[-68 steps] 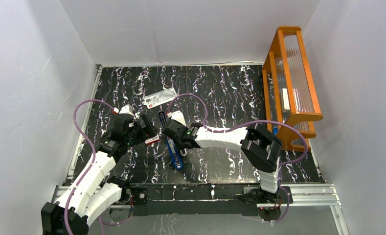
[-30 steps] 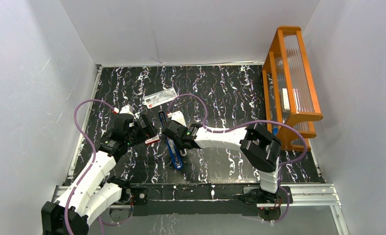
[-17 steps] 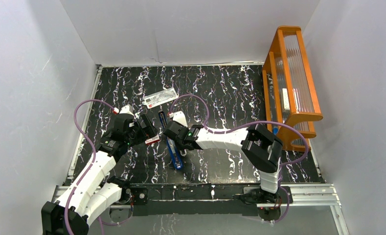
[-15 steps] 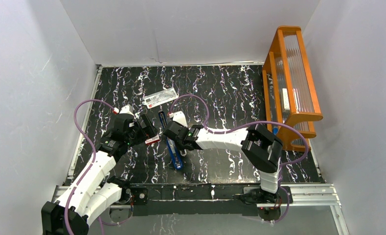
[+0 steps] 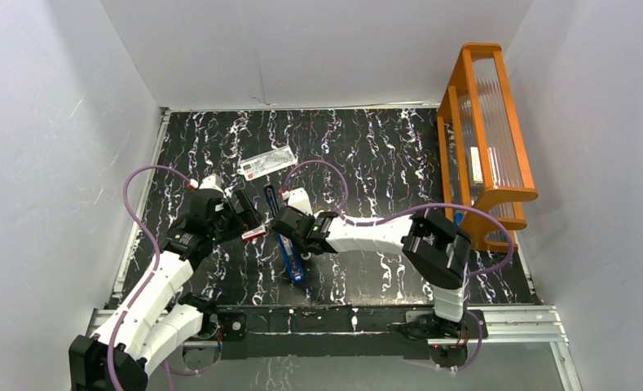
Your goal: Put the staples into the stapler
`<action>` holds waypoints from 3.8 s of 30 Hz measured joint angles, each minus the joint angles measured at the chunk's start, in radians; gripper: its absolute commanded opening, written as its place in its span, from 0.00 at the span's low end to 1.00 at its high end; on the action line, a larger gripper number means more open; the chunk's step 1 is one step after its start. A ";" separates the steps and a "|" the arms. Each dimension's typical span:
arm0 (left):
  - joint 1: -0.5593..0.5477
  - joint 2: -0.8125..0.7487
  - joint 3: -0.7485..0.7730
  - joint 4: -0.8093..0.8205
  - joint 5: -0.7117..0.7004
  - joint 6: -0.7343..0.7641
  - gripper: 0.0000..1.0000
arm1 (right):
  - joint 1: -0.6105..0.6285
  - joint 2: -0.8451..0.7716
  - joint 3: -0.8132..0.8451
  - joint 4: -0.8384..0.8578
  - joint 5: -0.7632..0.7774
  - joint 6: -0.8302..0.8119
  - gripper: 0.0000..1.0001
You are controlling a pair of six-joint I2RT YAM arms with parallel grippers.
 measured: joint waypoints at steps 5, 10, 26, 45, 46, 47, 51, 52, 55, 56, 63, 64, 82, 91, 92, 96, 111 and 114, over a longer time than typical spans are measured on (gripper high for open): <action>0.000 0.000 0.000 0.000 0.000 0.000 0.94 | 0.003 -0.002 -0.003 0.005 0.005 0.001 0.30; 0.000 0.000 0.000 0.000 0.000 0.000 0.94 | 0.006 -0.002 -0.004 0.005 0.008 0.000 0.32; 0.000 0.007 0.000 0.000 0.000 0.000 0.94 | 0.007 -0.014 -0.004 -0.021 0.005 -0.001 0.37; 0.000 0.011 0.000 0.000 0.001 0.000 0.94 | 0.004 -0.046 -0.004 0.037 0.003 -0.032 0.34; 0.000 0.011 0.000 0.000 0.001 0.000 0.94 | 0.003 -0.046 -0.004 0.044 0.002 -0.034 0.34; 0.000 0.011 0.000 0.000 0.001 0.000 0.94 | 0.003 -0.046 -0.004 0.049 0.000 -0.036 0.35; 0.000 0.011 0.000 0.000 0.001 0.000 0.94 | -0.001 -0.035 -0.004 0.064 -0.013 -0.043 0.35; 0.000 0.011 0.000 0.000 0.001 0.000 0.94 | -0.002 -0.029 -0.004 0.066 -0.016 -0.043 0.35; 0.000 0.011 0.000 0.000 0.001 0.000 0.94 | -0.003 -0.016 -0.004 0.068 -0.022 -0.045 0.34; 0.000 0.011 0.000 0.000 0.001 0.000 0.94 | -0.004 -0.013 -0.004 0.068 -0.023 -0.045 0.34; 0.000 0.011 0.000 0.000 0.000 0.000 0.94 | -0.008 -0.011 -0.004 0.068 -0.030 -0.042 0.34; 0.000 0.011 0.000 0.000 0.001 0.000 0.94 | -0.008 -0.011 -0.004 0.068 -0.032 -0.042 0.34; 0.000 0.016 0.000 0.001 0.001 0.000 0.94 | -0.009 -0.011 -0.004 0.064 -0.045 -0.033 0.34; 0.000 0.017 0.000 0.001 0.001 0.000 0.94 | -0.009 -0.011 -0.004 0.063 -0.049 -0.029 0.34; 0.000 0.017 0.000 0.001 0.001 0.000 0.94 | -0.009 -0.011 -0.004 0.062 -0.051 -0.027 0.34; 0.000 0.017 0.000 0.001 0.001 0.000 0.94 | -0.009 -0.011 -0.009 0.060 -0.057 -0.024 0.33; 0.000 0.017 0.000 0.001 0.004 0.000 0.94 | -0.009 -0.011 -0.018 0.037 -0.064 -0.006 0.32; 0.000 0.017 0.000 0.001 0.004 0.000 0.94 | -0.009 -0.012 -0.018 0.038 -0.063 -0.006 0.32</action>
